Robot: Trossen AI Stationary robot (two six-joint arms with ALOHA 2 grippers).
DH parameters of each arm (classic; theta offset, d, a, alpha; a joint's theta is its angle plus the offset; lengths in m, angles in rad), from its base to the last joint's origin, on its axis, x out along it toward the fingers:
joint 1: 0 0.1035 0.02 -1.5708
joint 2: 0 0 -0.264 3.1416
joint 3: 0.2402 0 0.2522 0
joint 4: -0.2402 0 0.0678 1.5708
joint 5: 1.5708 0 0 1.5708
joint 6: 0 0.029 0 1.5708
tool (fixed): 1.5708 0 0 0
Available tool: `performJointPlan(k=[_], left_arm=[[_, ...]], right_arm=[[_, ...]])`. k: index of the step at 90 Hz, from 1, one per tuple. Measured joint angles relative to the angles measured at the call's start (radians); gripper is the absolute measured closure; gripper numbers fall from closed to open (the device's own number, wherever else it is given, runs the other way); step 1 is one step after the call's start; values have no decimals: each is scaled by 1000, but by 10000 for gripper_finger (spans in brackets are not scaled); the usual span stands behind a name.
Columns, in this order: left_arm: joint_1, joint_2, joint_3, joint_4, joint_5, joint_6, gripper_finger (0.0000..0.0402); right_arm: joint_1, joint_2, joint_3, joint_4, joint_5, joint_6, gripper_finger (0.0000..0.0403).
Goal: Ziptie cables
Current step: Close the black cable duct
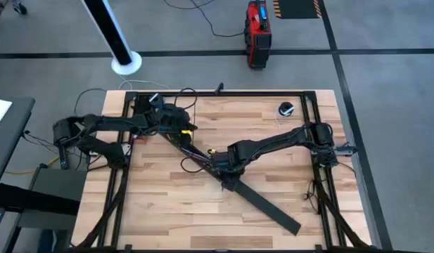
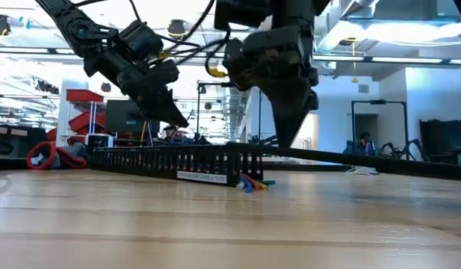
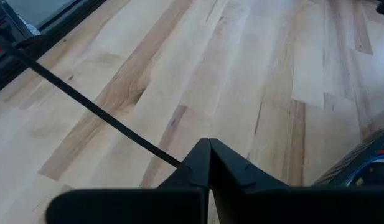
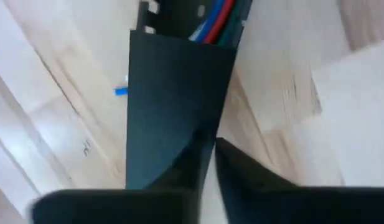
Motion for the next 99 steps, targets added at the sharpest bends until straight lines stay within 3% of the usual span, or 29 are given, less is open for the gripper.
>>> performJointPlan(k=[13,33,57,72,83,99], left_arm=[[0,0,0,-98,-15,-4,402],[0,-38,0,-210,-179,0,401],[0,-227,0,-456,-375,-45,402],[0,-315,0,-691,-488,-170,402],[7,-307,-1,-783,-561,-234,402],[12,-214,1,-766,-547,-243,402]], right_arm=[[-2,0,0,45,0,3,391],[-2,0,0,76,0,2,402],[-2,0,0,117,-4,-23,403],[-2,0,0,147,-13,-41,403],[-2,0,0,145,-18,-52,403],[-2,0,0,145,-30,-60,403]])
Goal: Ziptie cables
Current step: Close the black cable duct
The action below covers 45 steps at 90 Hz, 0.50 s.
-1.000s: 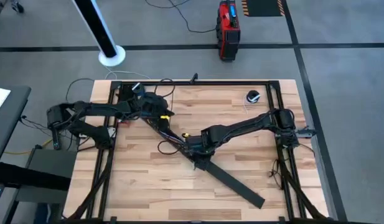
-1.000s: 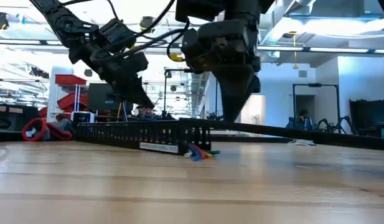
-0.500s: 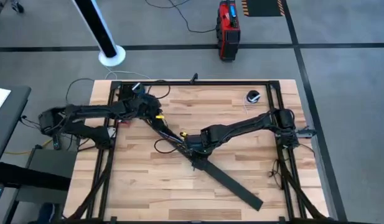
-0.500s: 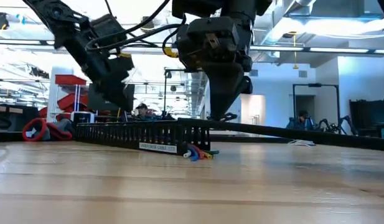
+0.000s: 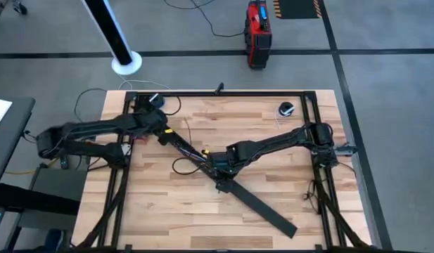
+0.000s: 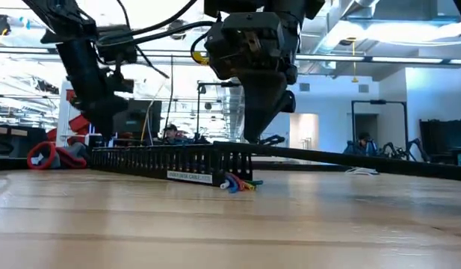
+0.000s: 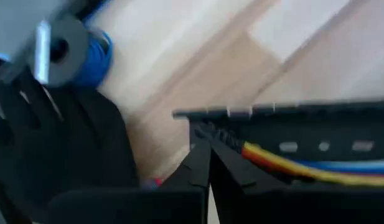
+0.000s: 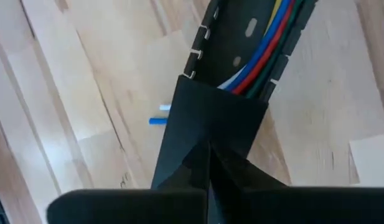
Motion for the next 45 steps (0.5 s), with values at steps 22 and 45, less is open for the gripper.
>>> performJointPlan(k=[22,45], left_arm=[[0,155,0,97,48,-5,401],[0,201,0,143,90,3,401]], right_arm=[[-8,0,0,-4,-1,-18,403],[-10,0,-8,2,-5,-18,403]])
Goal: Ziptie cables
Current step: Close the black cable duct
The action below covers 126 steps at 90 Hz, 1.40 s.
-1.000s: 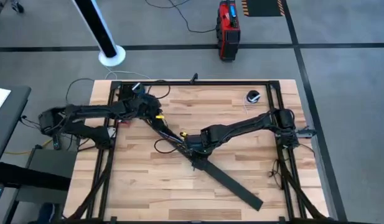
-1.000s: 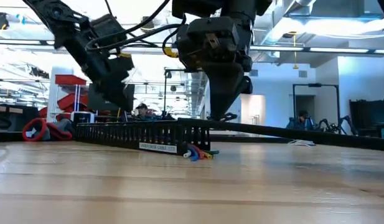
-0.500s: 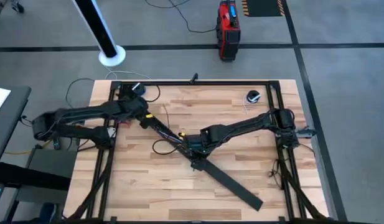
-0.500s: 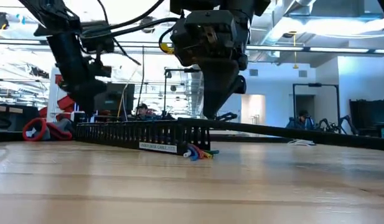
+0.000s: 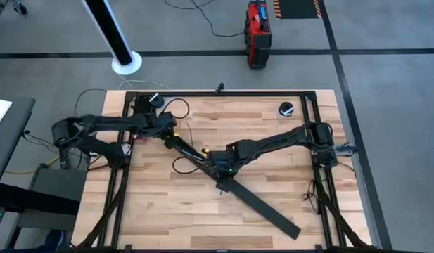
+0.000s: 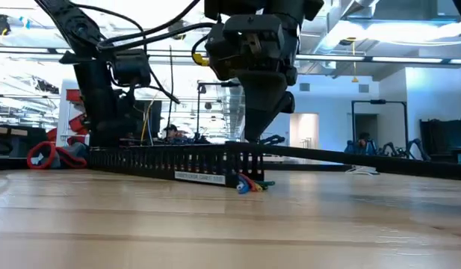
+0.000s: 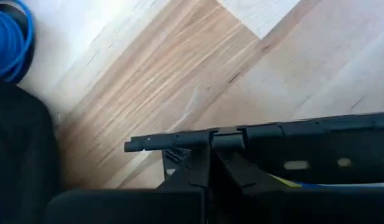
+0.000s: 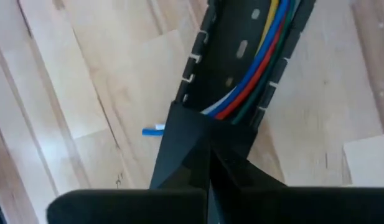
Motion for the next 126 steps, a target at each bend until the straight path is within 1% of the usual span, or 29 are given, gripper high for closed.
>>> performJointPlan(k=[14,37,86,112,126], left_arm=[[-2,-7,-1,-4,22,0,401],[-5,-6,-2,13,25,1,402],[-67,-6,-2,66,51,-8,402],[-69,-6,-2,80,48,8,401],[-69,-6,-2,83,47,9,401]], right_arm=[[-9,-3,-34,17,-32,3,403],[-24,-4,-48,40,-39,11,403],[-61,-1,-49,69,-52,-58,403],[-69,0,-49,67,-70,-117,403],[-70,-13,-51,51,-65,-119,403]])
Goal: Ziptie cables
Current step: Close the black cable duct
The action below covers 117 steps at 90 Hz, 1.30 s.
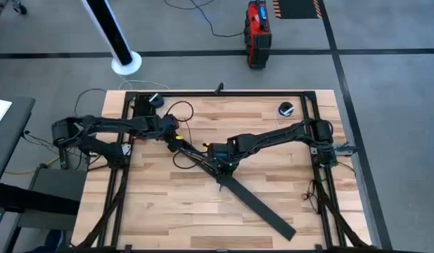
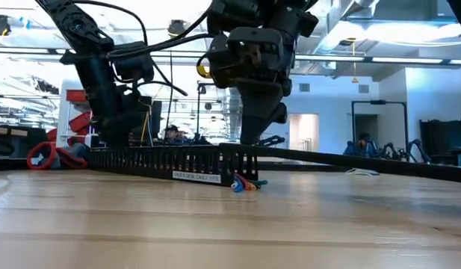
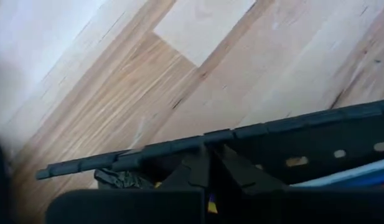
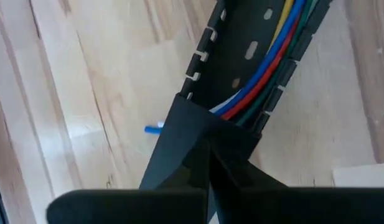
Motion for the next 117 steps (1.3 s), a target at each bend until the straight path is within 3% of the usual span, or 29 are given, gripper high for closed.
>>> performJointPlan(k=[39,117], left_arm=[[0,0,0,1,-1,2,401],[0,0,0,7,26,33,402]], right_arm=[[3,-4,0,-40,8,1,403],[-55,-6,2,-68,-35,-376,403]])
